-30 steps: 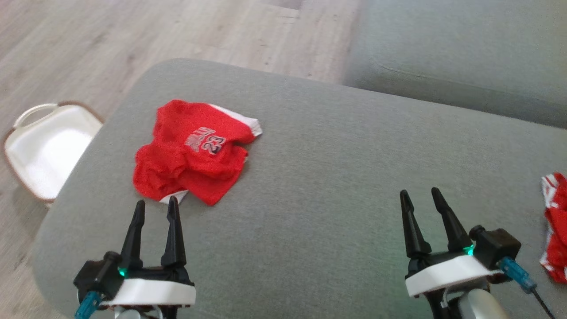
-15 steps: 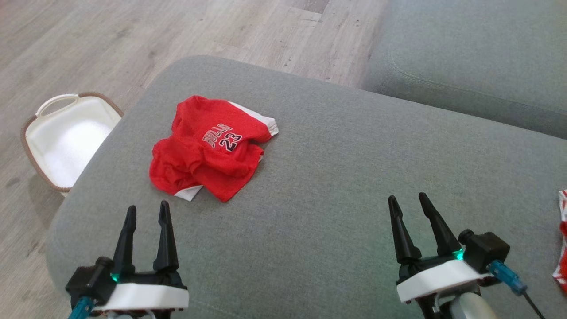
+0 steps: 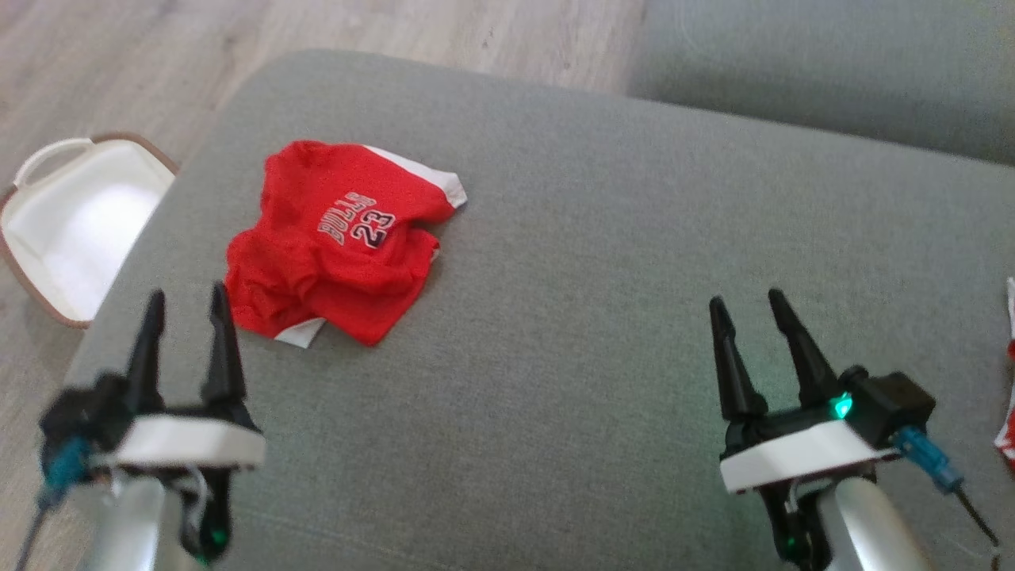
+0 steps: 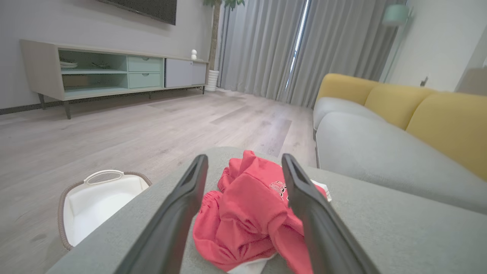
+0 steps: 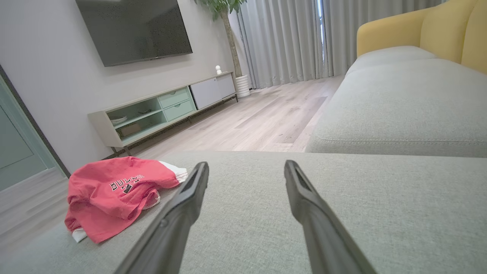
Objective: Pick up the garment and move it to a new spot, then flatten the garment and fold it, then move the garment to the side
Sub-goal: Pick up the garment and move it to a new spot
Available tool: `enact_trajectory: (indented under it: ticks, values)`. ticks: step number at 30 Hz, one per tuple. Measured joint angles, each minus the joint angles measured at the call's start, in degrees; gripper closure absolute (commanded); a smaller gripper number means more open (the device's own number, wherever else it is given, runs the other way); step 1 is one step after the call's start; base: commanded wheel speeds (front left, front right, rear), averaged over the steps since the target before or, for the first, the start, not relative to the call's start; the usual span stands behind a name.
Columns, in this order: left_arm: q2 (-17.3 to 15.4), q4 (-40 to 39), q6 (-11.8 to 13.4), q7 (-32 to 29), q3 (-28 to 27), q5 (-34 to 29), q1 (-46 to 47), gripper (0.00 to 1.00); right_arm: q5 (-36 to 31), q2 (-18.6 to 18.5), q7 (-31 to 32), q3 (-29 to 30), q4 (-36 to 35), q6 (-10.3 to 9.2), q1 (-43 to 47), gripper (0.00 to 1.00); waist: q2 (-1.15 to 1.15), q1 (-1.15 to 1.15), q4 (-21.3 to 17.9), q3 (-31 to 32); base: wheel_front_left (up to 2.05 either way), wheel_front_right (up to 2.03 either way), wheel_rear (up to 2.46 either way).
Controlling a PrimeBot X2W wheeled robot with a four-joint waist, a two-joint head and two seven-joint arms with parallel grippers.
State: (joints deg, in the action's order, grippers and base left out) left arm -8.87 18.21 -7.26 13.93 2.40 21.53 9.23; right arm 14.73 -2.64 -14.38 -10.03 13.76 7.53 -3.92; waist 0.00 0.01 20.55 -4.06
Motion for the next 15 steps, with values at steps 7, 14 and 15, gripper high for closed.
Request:
enact_trajectory:
  ticks: [7,14,15]
  values:
    - [-5.17,9.92,-0.32,-8.79,1.53,-0.42,11.25,0.0,-1.83,-0.04,0.0,0.96,-1.51,0.0,-2.48,0.0,0.0,0.01,-2.13,-4.93,0.0,0.0,0.0]
    - [-8.28,21.46,-0.33,-16.06,8.47,2.94,19.72,0.0,-2.89,-0.09,-0.01,1.36,-2.29,0.0,-4.99,0.0,0.0,0.01,-5.12,-8.9,0.0,0.0,0.0]
    - [-8.8,23.63,-0.33,-16.62,8.65,3.21,20.58,0.0,-2.92,-0.11,-0.01,1.35,-2.44,0.0,-5.13,0.0,0.0,0.01,-5.57,-9.34,0.0,0.0,0.0]
